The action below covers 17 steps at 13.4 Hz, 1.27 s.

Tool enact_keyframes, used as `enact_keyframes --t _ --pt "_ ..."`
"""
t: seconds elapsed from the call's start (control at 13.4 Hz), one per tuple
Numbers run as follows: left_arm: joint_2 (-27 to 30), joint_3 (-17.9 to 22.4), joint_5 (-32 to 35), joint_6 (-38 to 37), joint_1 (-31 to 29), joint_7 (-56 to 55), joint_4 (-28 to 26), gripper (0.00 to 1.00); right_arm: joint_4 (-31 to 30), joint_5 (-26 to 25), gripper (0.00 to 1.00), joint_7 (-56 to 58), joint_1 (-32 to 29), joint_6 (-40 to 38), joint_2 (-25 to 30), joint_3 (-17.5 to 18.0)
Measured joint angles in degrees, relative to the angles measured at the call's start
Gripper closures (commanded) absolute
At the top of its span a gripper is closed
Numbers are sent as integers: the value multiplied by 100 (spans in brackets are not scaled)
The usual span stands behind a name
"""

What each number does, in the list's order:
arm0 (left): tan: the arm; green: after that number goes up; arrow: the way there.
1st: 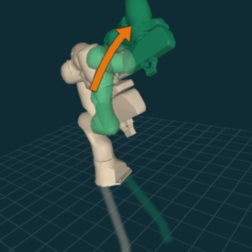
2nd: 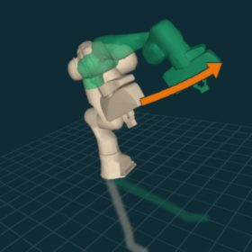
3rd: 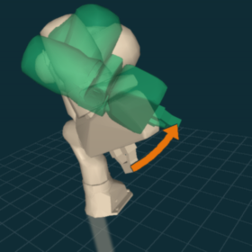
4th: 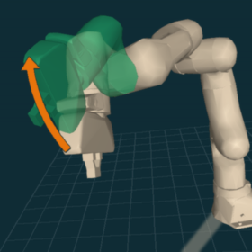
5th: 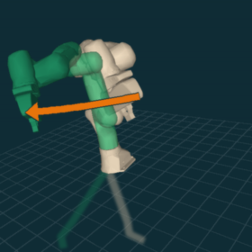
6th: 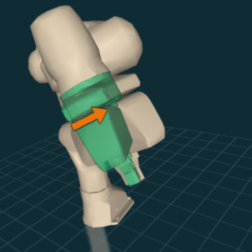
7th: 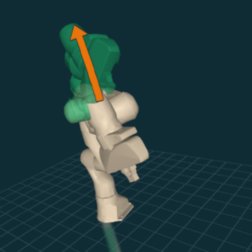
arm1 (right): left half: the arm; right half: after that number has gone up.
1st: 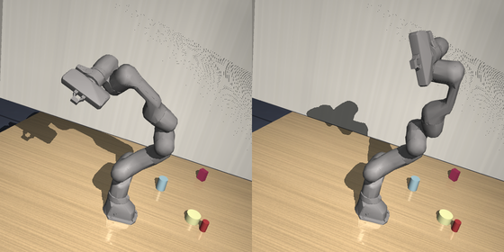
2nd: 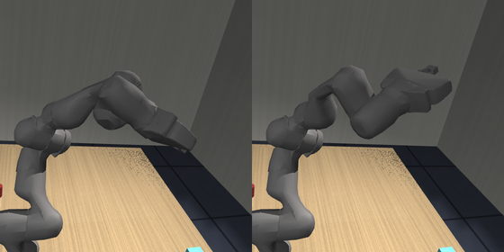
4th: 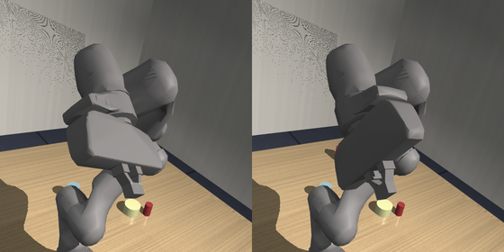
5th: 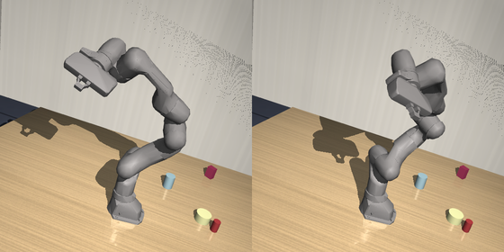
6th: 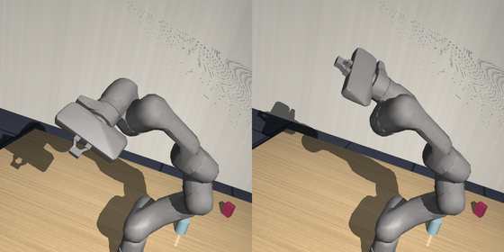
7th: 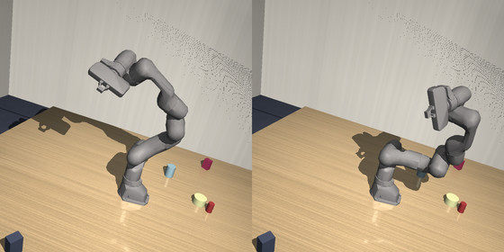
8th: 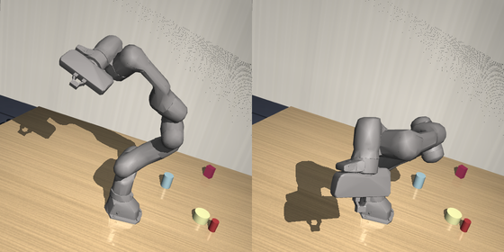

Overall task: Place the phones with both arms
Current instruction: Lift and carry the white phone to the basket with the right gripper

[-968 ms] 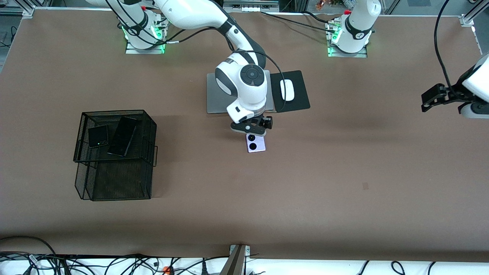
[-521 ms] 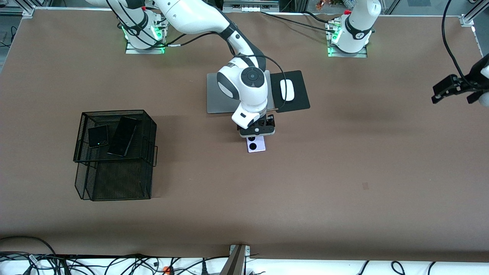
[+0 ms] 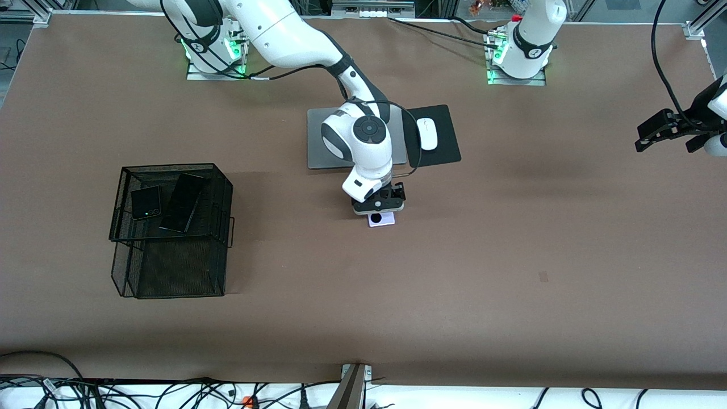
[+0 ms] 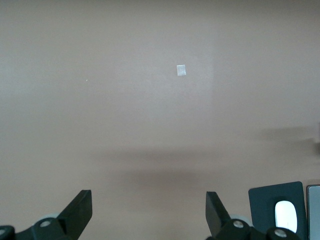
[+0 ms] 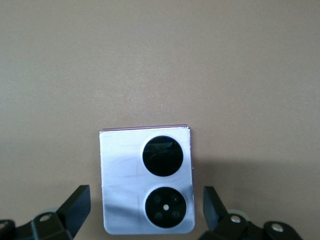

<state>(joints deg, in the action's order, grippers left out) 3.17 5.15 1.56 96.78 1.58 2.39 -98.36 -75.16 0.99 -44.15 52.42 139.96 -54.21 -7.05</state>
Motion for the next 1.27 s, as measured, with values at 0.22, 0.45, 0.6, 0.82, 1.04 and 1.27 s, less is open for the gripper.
enact_keyframes --t 0.22,0.45,0.6,0.82,1.04,1.27 --pt "0 -7 0 0 0 0 0 0 17 0 0 -51 -9 4 -12 -1" --pt "0 -7 0 0 -2 0 0 0 19 0 0 -57 -12 7 -31 -1" --pt "0 -7 0 -1 -3 0 0 0 19 0 0 -57 -12 57 -88 0" --pt "0 -7 0 -1 -3 0 0 0 31 0 0 -57 -7 125 -176 3" --pt "0 -7 0 -1 -3 0 0 0 39 -5 60 -56 -2 123 -180 2" --pt "0 -7 0 -1 -3 0 0 0 60 -34 100 -51 -3 69 -162 -2"
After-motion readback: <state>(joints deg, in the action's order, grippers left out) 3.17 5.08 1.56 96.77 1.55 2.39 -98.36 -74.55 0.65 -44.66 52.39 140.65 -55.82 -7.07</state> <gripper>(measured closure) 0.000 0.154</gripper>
